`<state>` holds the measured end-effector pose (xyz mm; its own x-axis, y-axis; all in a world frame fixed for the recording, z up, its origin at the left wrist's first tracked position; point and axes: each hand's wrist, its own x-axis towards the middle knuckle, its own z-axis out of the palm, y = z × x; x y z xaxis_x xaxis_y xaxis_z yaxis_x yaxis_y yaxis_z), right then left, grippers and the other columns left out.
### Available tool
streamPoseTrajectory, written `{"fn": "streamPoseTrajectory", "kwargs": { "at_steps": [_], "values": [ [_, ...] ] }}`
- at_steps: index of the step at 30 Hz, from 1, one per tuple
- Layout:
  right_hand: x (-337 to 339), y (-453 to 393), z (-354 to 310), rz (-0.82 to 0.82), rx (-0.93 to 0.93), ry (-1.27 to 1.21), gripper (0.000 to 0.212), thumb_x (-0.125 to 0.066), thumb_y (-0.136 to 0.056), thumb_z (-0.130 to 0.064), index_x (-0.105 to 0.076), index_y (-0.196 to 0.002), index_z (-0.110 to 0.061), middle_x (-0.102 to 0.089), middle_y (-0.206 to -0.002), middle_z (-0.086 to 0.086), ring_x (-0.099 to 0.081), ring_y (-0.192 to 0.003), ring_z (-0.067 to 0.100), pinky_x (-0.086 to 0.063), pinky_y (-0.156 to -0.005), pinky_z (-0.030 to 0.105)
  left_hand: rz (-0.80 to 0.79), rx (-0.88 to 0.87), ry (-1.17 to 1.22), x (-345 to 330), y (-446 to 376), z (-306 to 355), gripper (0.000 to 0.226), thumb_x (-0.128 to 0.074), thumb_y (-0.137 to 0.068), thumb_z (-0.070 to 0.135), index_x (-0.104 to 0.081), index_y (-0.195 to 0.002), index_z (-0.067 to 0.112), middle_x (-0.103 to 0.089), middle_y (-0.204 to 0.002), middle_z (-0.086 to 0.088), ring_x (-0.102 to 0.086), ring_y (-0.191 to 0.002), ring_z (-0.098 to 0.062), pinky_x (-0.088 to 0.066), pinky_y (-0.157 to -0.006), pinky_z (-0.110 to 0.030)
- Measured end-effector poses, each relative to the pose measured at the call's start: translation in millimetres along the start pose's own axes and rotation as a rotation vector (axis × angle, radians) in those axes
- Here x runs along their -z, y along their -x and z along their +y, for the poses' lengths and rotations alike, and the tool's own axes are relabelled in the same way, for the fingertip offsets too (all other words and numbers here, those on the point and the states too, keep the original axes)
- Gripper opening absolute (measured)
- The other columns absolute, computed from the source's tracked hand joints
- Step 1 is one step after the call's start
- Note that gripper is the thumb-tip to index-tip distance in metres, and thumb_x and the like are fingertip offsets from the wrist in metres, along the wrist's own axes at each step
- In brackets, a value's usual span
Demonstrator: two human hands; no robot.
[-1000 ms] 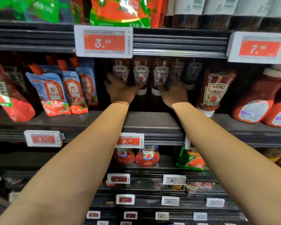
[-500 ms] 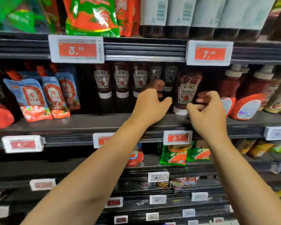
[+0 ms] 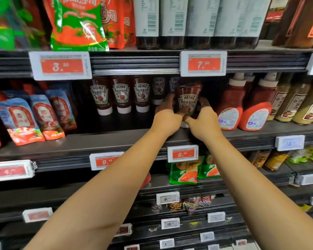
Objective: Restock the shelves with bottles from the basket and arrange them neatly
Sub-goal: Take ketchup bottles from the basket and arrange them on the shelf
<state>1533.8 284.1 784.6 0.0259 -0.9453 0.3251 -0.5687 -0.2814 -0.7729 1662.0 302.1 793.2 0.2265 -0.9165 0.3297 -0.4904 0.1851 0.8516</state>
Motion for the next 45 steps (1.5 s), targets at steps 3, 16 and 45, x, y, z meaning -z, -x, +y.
{"fn": "streamPoseTrajectory", "kwargs": {
  "at_steps": [3, 16, 45],
  "values": [
    [-2.9, 0.6, 0.0, 0.027, 0.02, 0.024, 0.065, -0.076, -0.085, -0.017, -0.045, -0.143, -0.017, -0.067, -0.123, 0.014, -0.063, -0.11, 0.034, -0.047, -0.084, 0.029, 0.002, 0.016, 0.052, 0.5, -4.6, -4.5, 0.057, -0.076, -0.09, 0.024, -0.051, -0.141, 0.015, -0.066, -0.132, -0.008, -0.063, -0.12, -0.024, -0.051, -0.104, -0.042],
    [-37.4, -11.1, -33.1, -0.103, 0.048, 0.016, 0.069, -0.078, -0.084, -0.017, -0.044, -0.143, -0.008, -0.062, -0.131, 0.017, -0.062, -0.118, 0.034, -0.046, -0.087, 0.027, 0.07, 0.033, 0.02, 36.9, -14.8, -27.5, 0.054, -0.072, -0.092, 0.017, -0.049, -0.14, 0.007, -0.064, -0.134, -0.014, -0.062, -0.122, -0.029, -0.049, -0.105, -0.046],
    [-84.2, -65.2, -38.2, -0.03, 0.09, 0.003, 0.049, -0.074, -0.091, -0.021, -0.057, -0.133, -0.003, -0.064, -0.134, 0.016, -0.06, -0.126, 0.032, -0.046, -0.101, 0.031, 0.58, 0.322, -0.091, 138.1, -34.4, -97.4, 0.114, -0.088, -0.072, 0.045, -0.02, -0.156, 0.011, -0.031, -0.159, -0.015, -0.026, -0.148, -0.032, -0.027, -0.117, -0.037]
  ]
}}
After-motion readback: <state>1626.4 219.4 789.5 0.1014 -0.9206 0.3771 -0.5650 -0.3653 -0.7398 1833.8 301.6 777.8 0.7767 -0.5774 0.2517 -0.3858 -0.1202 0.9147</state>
